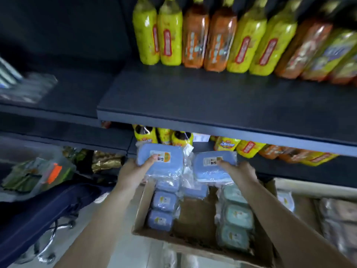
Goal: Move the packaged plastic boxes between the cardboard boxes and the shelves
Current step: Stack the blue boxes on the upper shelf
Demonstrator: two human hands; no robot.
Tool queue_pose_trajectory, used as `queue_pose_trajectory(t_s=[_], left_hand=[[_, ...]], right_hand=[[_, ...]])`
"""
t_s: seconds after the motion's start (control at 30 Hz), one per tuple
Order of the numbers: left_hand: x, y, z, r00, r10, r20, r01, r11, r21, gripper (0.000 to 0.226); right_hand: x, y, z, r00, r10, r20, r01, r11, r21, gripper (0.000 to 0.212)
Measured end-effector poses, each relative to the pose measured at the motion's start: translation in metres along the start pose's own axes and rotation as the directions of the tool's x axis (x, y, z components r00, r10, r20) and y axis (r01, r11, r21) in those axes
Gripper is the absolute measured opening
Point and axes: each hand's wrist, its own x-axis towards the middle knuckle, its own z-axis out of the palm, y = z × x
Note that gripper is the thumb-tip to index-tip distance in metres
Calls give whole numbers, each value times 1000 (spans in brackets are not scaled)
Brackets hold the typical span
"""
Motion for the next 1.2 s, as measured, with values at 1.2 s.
queue_pose_trajectory(t_s=[1.2], left_hand=[[-68, 339, -209, 854, 417, -313, -460, 885, -77, 70]], right_hand=[[-194, -314, -210, 679, -619, -394, 717, 674, 178, 54]])
